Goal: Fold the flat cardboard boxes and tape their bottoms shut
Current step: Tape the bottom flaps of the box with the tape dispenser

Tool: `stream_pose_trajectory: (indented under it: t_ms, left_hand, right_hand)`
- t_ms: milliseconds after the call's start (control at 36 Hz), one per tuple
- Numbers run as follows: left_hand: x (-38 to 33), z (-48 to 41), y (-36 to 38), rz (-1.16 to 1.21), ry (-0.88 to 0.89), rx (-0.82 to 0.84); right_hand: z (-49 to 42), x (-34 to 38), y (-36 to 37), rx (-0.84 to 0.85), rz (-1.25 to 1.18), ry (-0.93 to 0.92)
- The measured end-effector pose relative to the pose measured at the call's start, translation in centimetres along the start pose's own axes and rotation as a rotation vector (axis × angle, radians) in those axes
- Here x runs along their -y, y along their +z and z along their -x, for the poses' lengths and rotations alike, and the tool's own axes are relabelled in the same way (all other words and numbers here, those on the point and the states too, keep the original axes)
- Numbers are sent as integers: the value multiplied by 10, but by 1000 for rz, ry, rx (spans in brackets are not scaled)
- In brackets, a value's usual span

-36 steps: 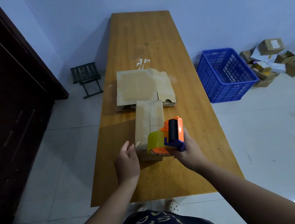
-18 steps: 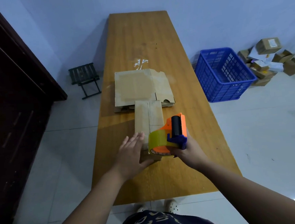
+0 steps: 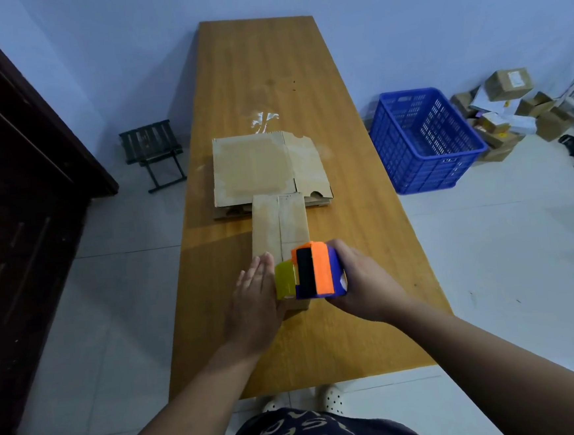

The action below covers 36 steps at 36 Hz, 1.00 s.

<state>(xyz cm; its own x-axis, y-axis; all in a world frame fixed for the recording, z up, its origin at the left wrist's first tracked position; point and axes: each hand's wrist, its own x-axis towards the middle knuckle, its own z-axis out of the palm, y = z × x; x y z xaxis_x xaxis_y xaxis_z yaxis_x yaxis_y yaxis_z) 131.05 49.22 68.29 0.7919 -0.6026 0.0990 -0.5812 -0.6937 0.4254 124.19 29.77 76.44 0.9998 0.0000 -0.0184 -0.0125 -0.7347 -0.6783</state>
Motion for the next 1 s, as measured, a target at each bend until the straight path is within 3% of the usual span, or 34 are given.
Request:
stream_pose_trajectory:
  t_ms: [306, 639, 1000]
  left_hand:
    - [7, 1, 11, -218, 40, -15]
    - [7, 1, 13, -211, 40, -88]
    - [4, 0, 15, -198, 19, -112]
  right_hand:
    - [-6, 10, -13, 98, 215, -78]
    - [-11, 6, -31, 101, 388, -131]
    - [-9, -20, -44, 189, 301, -37]
